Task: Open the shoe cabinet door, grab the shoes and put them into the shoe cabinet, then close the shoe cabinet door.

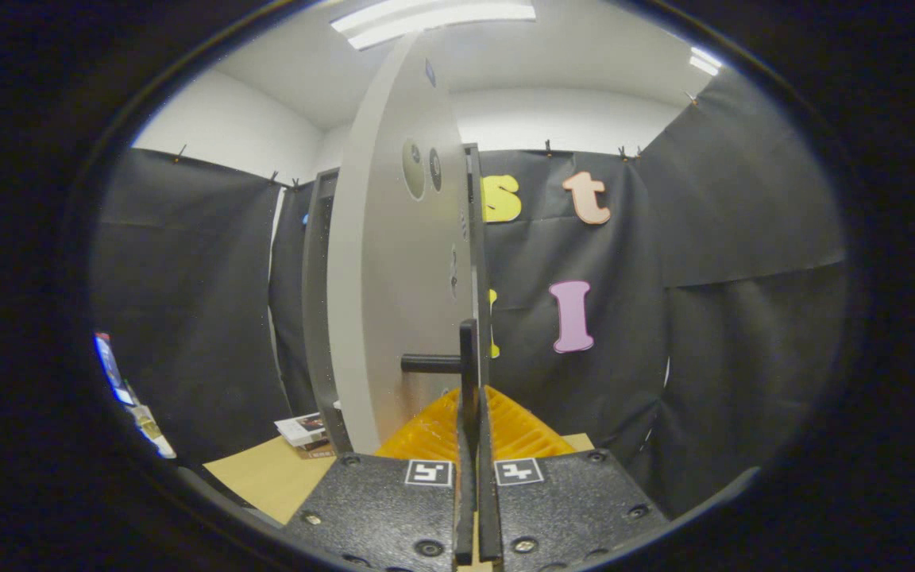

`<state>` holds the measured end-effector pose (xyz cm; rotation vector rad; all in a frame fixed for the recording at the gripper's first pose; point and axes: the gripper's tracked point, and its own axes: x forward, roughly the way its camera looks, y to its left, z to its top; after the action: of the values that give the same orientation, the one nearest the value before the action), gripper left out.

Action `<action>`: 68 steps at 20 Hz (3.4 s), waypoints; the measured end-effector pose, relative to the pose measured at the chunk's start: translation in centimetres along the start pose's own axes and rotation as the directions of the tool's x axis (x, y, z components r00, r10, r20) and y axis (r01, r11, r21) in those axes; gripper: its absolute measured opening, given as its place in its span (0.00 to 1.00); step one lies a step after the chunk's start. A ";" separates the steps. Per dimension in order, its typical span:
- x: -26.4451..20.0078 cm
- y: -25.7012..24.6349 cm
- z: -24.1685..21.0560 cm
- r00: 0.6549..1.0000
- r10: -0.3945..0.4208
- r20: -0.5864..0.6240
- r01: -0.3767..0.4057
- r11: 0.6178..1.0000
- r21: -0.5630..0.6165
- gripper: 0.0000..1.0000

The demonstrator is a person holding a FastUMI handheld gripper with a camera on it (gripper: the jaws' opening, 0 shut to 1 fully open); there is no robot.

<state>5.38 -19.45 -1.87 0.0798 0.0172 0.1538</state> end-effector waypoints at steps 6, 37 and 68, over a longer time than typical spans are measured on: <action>-0.1 -1.0 0.0 1.000 0.014 0.004 -0.014 1.000 0.005 0.09; -9.7 6.1 -11.1 0.998 -0.061 -0.025 0.061 0.998 -0.012 0.99; 9.3 22.1 -50.6 0.745 -0.015 -0.667 0.112 0.988 0.102 0.70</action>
<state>10.07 7.69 -50.62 0.1582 0.7565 0.1049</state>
